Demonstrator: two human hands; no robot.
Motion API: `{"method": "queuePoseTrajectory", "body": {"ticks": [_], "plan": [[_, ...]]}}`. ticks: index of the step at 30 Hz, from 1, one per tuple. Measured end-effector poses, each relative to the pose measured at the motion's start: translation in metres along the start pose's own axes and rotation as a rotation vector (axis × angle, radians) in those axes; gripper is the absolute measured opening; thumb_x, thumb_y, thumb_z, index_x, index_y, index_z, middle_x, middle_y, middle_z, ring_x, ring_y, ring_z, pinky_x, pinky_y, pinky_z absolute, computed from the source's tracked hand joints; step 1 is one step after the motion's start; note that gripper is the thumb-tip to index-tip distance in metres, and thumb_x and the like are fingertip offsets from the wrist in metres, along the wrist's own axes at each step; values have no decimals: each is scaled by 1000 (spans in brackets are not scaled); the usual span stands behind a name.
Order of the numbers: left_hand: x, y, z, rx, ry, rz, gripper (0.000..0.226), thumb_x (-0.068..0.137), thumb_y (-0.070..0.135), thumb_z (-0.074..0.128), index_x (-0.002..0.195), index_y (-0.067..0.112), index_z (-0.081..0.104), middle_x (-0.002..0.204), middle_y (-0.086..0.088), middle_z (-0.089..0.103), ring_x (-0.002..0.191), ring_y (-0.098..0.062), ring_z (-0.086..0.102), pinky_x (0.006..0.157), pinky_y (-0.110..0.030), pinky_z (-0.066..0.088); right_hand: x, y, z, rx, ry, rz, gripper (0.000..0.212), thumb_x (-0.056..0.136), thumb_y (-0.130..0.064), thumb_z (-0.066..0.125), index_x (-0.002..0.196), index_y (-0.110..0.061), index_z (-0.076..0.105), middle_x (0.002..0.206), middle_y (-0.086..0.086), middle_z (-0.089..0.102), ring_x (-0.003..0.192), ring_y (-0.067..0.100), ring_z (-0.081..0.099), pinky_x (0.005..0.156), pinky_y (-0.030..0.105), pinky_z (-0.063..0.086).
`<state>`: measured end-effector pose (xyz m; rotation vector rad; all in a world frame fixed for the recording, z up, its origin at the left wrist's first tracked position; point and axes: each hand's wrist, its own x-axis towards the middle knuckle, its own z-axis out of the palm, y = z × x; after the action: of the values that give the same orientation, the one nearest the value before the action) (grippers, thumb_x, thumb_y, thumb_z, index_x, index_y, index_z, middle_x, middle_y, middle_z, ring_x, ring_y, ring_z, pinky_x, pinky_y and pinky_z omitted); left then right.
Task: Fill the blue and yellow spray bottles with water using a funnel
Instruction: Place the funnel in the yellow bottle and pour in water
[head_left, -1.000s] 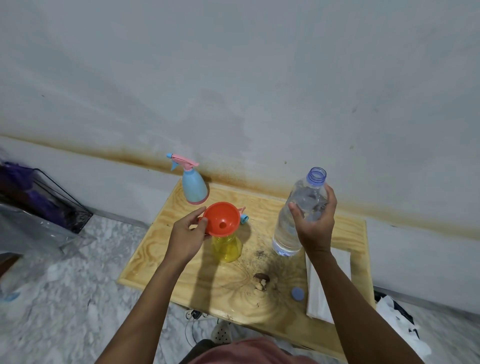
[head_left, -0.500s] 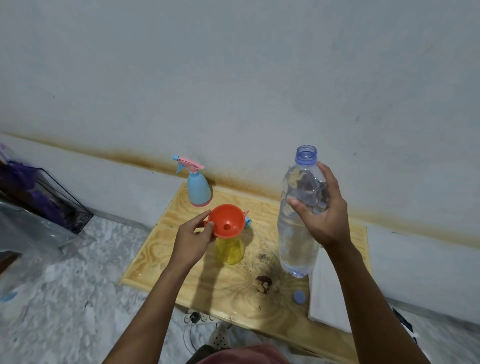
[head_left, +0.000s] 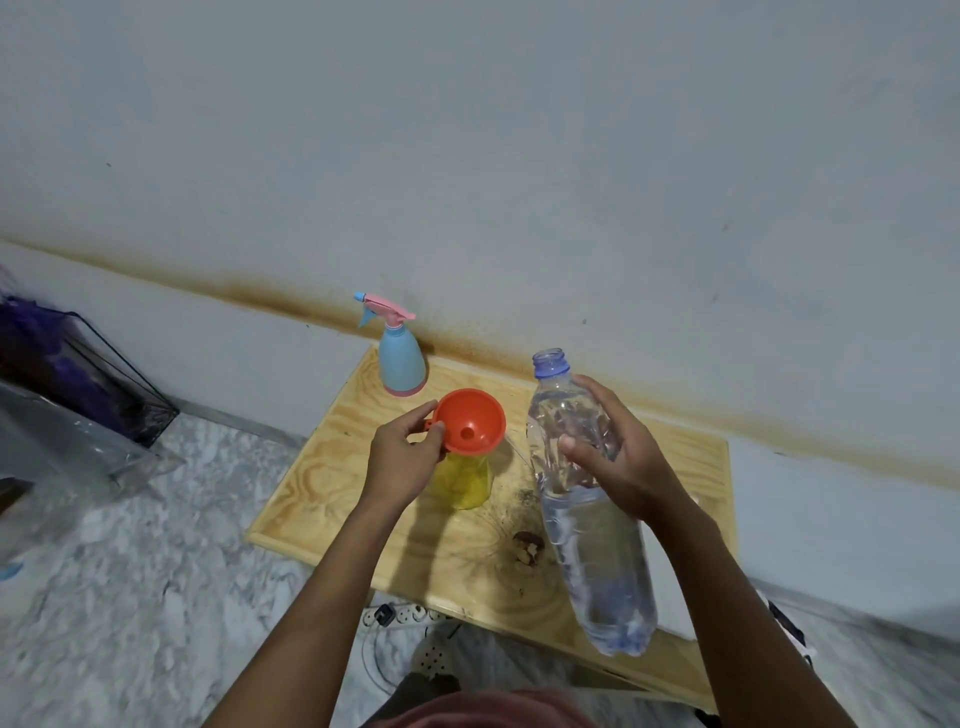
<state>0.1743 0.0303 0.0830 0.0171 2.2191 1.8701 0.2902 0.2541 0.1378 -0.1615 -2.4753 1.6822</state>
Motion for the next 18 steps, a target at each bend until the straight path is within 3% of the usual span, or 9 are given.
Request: {"method": "queuePoseTrajectory", "body": {"ticks": [2,5,7,12,14,18], "plan": [[0,0,0,4,-1,0,36,96,13,62,131,18,62,115,-11,66,99,-25,70,80,-34,61,-2,0,2,-23,-16,24,58,82,-43,69,129,-60,40,131,-27,51,106,-16,58,78,7,49],[1,-1,-1,10,1,-2,37,95,13,62,132,17,62,116,-11,66,97,-25,71,81,-38,61,-2,1,4,-30,-68,72,55,82,-44,67,129,-58,42,117,-41,55,99,-17,60,70,6,49],[1,-1,-1,9,2,-7,37,95,13,63,132,17,62,115,-11,66,94,-24,72,82,-40,61,-2,1,4,-35,-110,79,55,82,-46,67,132,-53,44,118,-44,52,99,-19,59,71,5,48],[0,-1,-1,5,5,-11,37,95,13,63,132,15,62,115,-10,66,97,-25,71,82,-38,61,3,8,7,-16,-216,152,63,77,-58,70,135,-46,49,131,-6,60,81,15,73,61,29,57],[-1,0,-1,2,6,-15,38,95,12,63,133,14,61,114,-10,66,96,-24,71,82,-38,61,4,9,8,-30,-238,167,64,75,-60,69,135,-44,50,127,-5,63,82,18,74,64,34,60],[-1,-1,-1,3,6,-18,38,95,13,63,133,14,61,116,-10,66,95,-24,71,82,-38,61,5,9,10,-56,-272,178,59,75,-64,66,130,-49,50,125,-14,63,100,6,69,83,38,60]]}}
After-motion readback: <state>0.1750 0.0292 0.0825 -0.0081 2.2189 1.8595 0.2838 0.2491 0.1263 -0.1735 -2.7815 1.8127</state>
